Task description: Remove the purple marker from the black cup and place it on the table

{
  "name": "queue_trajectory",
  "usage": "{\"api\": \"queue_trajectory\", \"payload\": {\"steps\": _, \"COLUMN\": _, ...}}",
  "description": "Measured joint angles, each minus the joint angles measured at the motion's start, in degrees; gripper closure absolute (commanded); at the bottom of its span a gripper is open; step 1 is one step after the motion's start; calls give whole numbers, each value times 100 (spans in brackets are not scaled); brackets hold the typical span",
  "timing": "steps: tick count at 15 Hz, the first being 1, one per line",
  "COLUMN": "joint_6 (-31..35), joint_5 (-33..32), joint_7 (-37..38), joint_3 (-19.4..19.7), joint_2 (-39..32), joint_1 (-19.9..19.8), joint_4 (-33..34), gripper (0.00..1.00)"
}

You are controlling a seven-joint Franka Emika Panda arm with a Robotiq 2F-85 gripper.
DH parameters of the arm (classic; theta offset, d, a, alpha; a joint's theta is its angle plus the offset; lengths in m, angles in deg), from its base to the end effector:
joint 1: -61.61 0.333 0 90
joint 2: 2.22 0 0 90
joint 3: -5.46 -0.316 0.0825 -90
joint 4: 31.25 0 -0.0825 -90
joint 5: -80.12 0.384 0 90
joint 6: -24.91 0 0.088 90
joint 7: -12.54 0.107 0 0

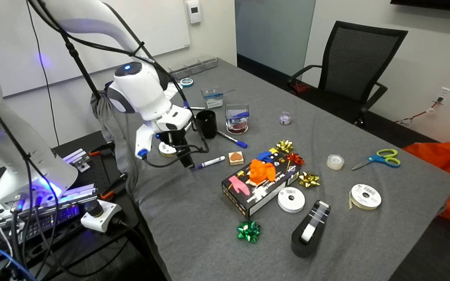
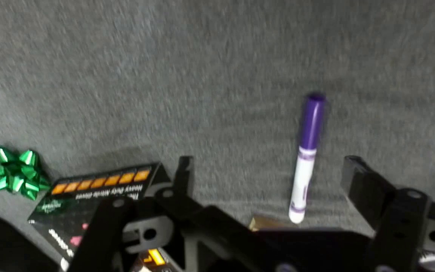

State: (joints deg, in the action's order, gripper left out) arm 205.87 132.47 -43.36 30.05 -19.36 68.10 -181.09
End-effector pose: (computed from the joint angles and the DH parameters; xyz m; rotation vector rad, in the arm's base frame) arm 0.3751 -0.2097 0.1853 2.9230 -0.3264 0.3473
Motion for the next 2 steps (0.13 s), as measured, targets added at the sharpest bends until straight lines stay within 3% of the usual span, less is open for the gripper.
{"api": "queue_trajectory", "payload": {"steps": 2, "joint_6": -462, "joint_5": -594, "joint_7": 439, "joint_3": 744, "joint_2": -72, "joint_1": 631, "joint_4": -142, "gripper": 0}}
